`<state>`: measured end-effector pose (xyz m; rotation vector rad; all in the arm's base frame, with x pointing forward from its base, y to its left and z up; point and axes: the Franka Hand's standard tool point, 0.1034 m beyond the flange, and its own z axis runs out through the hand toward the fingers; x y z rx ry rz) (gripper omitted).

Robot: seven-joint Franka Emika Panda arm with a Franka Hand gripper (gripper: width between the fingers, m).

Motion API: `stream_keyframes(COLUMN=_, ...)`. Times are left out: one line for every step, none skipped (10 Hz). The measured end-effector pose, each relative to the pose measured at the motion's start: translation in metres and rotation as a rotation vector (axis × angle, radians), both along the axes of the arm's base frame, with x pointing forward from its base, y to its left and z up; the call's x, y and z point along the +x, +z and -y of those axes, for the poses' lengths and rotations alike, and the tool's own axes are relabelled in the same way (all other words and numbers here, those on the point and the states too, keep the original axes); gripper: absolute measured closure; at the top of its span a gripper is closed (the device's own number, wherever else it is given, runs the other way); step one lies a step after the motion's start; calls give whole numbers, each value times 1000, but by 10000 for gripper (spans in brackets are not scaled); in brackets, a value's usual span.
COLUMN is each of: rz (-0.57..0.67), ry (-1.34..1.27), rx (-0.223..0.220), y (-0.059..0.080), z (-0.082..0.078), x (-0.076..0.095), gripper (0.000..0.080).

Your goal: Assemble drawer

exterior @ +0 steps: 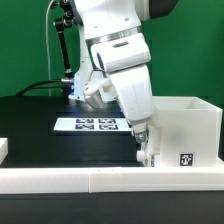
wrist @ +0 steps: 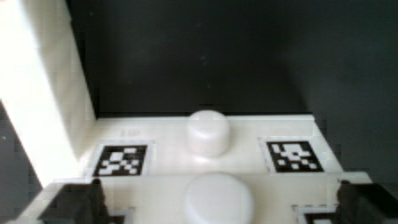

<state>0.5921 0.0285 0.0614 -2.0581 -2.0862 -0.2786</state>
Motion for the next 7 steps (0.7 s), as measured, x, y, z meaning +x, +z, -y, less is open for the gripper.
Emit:
stream_keyframes(rz=-5, ry=3, rx=2, y=-2, z=-6, x=-2, gripper=151)
stream_keyframes(rz=-7, ry=-4, rx=-1, y=-3, z=-8, x=-2, gripper=151)
stream_keyframes(rz=1, ry=-4, rx=-5, y=-3, z=-8, x=-1, gripper=151)
stream_keyframes(rz=3, ry=6, rx=-8, y=-4, z=-4, x=-1, gripper=151)
stream_keyframes(rz=-2, ry=15, rx=-12, y=-3, z=8, x=0, gripper=151)
stream_keyframes(rz=-4, ry=28, rx=-17, y=-1, z=24, x=4, gripper=151)
stream_keyframes(rz=-8, ry=21, rx=-24, y=2, z=34, x=7, gripper=151)
